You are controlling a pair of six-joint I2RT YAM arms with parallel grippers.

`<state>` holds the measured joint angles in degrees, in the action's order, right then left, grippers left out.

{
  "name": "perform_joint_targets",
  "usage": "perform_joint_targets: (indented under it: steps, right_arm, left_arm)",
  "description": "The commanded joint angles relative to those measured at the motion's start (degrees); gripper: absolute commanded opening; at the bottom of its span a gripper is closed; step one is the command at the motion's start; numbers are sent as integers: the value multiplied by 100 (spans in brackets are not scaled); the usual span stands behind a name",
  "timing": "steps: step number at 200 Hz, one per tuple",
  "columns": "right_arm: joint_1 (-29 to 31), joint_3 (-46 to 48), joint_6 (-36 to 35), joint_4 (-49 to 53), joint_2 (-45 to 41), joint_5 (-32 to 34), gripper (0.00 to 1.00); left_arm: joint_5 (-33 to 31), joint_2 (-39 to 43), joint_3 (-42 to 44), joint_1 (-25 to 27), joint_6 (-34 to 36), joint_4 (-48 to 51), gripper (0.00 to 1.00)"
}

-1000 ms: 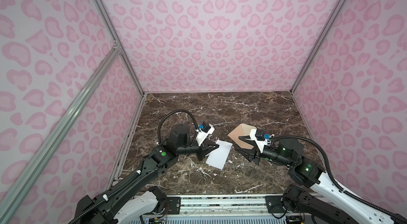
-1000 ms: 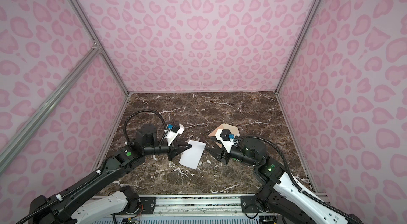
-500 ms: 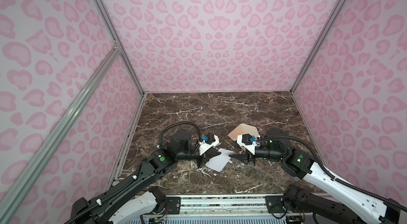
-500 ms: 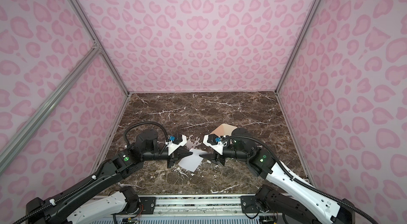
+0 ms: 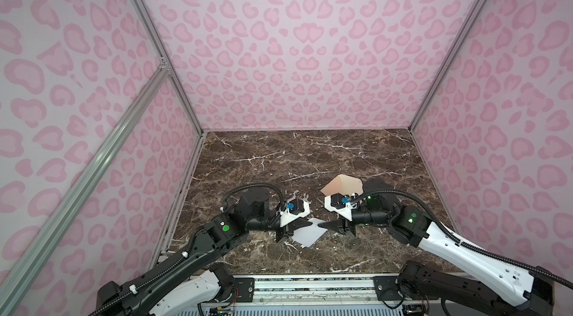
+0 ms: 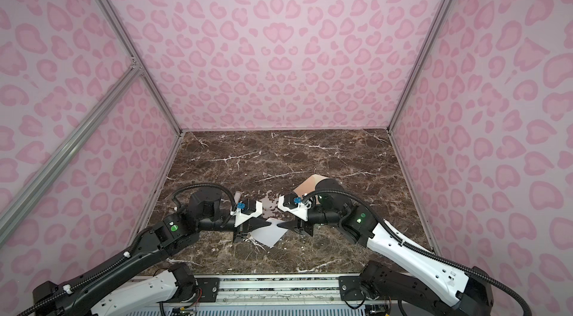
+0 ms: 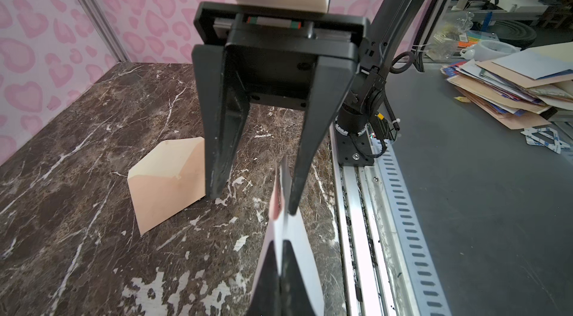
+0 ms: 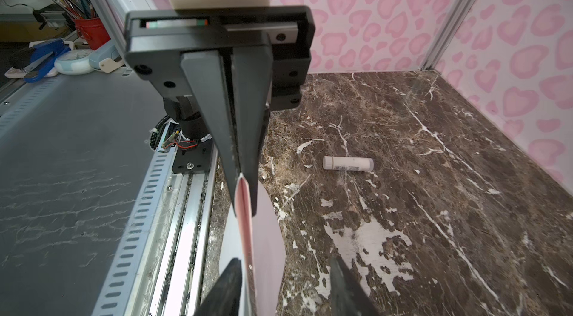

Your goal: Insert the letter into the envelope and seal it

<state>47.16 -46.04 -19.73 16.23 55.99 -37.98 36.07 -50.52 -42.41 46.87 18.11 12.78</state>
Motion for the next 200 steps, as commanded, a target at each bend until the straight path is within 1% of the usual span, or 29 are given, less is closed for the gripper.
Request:
perform_joint_targets:
  steps: [1, 23, 39, 62, 83, 96, 107, 122, 136, 187, 200]
  right_arm:
    - [46, -29, -49, 76, 74, -95, 43]
    - [83, -19, -17, 71, 97, -126, 39]
    - [114, -29, 10, 65, 111, -182, 33]
    - [151, -23, 64, 30, 121, -257, 18]
    - [171, -19, 124, 5, 123, -323, 0]
    - [171, 15, 196, -72, 86, -389, 0]
    - [171, 61, 289, -172, 29, -450, 0]
    - [162, 130, 427, -308, -96, -474, 0]
    - [162, 191, 515, -393, -226, -466, 0]
    - [75, 304, 625, -349, -627, -465, 0]
    - [42, 332, 627, -302, -704, -431, 0]
  left_arm:
    - [144, 63, 17, 6, 201, 60, 4]
    - [176, 69, 6, 28, 252, 122, 4]
    - [151, 69, 22, 40, 293, 155, 4]
    - [84, 52, 34, 58, 324, 198, 4]
    - [84, 48, 44, 72, 308, 169, 4]
    - [84, 38, 64, 72, 239, 111, 8]
    - [84, 17, 74, 72, 184, 79, 16]
    - [82, 23, 117, 68, 135, 13, 30]
    - [59, 67, 208, 74, 114, -90, 34]
    - [69, 39, 367, 76, 8, -298, 35]
    - [112, 36, 380, 68, -15, -336, 31]
